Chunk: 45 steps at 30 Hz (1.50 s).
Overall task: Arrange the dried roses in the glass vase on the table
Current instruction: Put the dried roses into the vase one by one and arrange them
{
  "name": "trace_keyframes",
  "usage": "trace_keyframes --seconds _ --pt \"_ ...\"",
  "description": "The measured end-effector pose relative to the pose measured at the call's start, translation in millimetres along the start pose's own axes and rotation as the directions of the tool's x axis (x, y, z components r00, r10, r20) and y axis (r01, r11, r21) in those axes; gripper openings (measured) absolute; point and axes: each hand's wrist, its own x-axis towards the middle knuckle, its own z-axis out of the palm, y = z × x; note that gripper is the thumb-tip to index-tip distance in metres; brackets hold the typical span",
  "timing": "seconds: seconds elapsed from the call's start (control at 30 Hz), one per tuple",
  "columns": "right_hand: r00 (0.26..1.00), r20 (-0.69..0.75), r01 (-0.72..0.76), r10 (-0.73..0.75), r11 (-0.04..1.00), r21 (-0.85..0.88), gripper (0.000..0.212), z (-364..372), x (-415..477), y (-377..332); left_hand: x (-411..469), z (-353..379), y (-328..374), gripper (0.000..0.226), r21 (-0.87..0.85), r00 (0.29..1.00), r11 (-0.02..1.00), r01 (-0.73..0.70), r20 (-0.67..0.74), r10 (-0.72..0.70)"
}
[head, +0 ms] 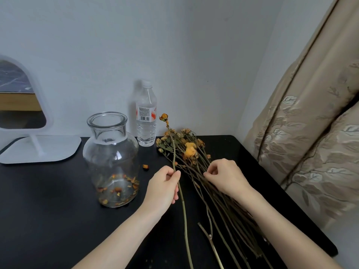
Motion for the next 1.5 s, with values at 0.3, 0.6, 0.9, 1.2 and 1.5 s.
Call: trace_keyframes --seconds 0.3,0.6,0.9,1.2,1.5 --pt "0.978 -0.183 0.145 -0.099 0.955 0.259 0.013 -39 -1 -3 -3 0 4 0.02 -0.007 0.999 0.999 -0.031 0.024 0.032" --pt "0.976 -0.208 0.187 -0.064 0.738 0.648 0.019 -70 6 -33 -13 -15 52 0.021 -0.124 0.987 0.979 -0.16 0.003 0.162" --pt "0.954 -0.286 0.289 -0.089 0.522 0.803 0.018 -111 15 -90 -16 -84 148 0.022 -0.141 0.882 0.873 -0.467 -0.149 0.447" --pt "0.934 -0.334 0.357 -0.128 0.347 0.867 0.019 -127 24 -153 -7 -169 228 0.025 -0.045 0.755 0.804 -0.592 -0.38 0.535" --pt "0.901 -0.402 0.434 -0.162 0.305 0.848 0.02 -134 30 -198 10 -203 234 0.024 0.062 0.708 0.797 -0.601 -0.421 0.567"
